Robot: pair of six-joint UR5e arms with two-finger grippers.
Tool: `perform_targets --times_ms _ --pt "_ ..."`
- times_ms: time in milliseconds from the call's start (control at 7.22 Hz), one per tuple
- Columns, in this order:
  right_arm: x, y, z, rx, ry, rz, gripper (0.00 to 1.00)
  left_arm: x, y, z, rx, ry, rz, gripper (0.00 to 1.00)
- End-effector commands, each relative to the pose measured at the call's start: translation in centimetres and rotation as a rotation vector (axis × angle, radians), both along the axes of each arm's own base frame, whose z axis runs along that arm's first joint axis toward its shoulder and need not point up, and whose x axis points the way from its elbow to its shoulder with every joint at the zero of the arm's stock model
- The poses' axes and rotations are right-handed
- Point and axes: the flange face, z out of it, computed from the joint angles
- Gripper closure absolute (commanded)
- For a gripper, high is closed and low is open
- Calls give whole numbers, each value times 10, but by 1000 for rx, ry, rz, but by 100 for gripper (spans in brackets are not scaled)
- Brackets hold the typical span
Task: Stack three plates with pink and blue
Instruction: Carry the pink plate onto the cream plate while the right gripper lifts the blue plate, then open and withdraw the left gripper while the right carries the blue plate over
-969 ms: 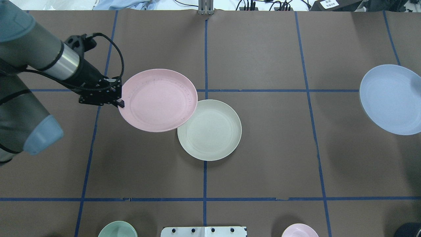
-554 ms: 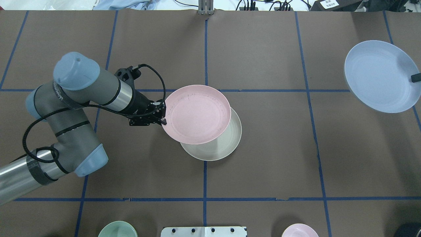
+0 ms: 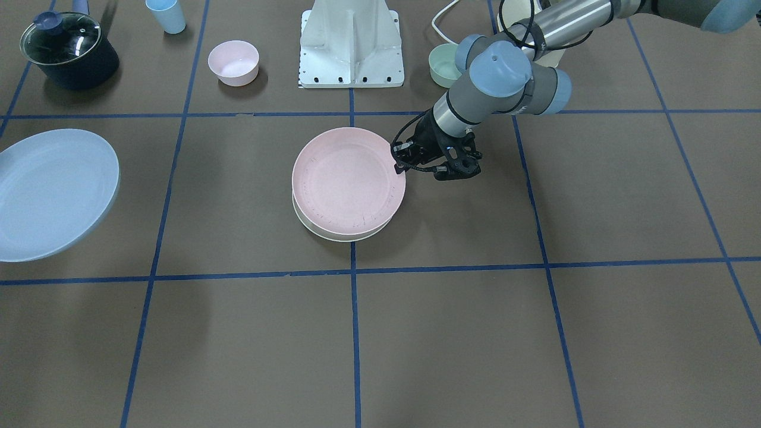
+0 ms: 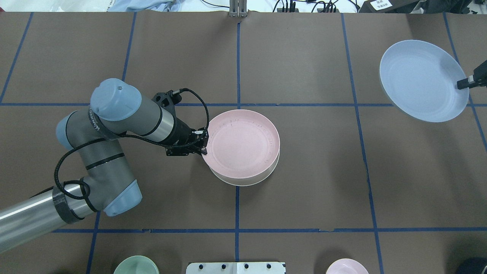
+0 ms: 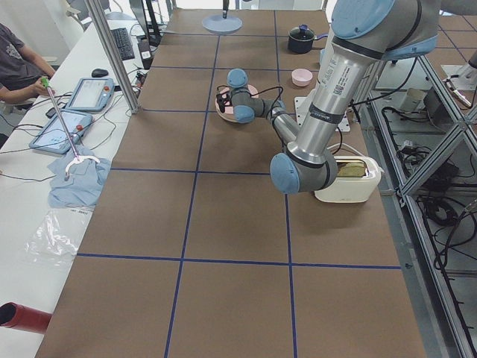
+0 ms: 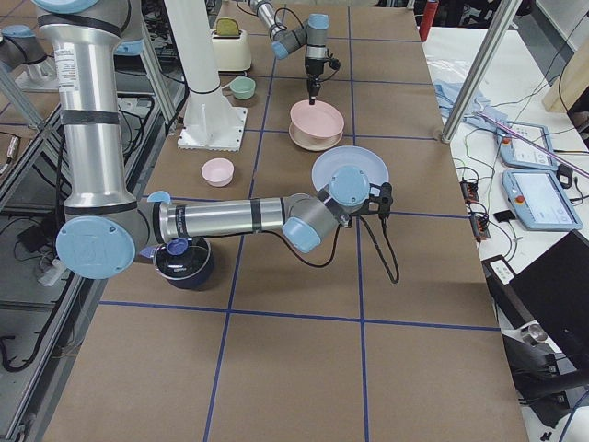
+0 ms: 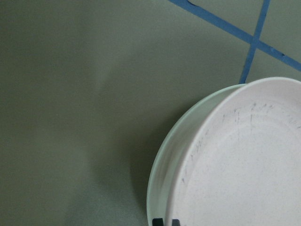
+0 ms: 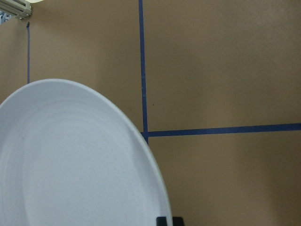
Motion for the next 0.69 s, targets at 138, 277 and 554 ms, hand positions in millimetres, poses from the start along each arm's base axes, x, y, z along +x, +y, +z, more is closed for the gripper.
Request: perform_targets --times_ms 138,277,554 --pt "-9 0 -10 -3 -6 -9 100 13 -3 0 8 2 4 45" --pt "-20 -2 -18 -8 -9 -20 100 11 -4 2 28 11 -14 0" --pt "-59 -5 -53 -15 -5 -25 100 -3 0 -9 51 32 -32 0"
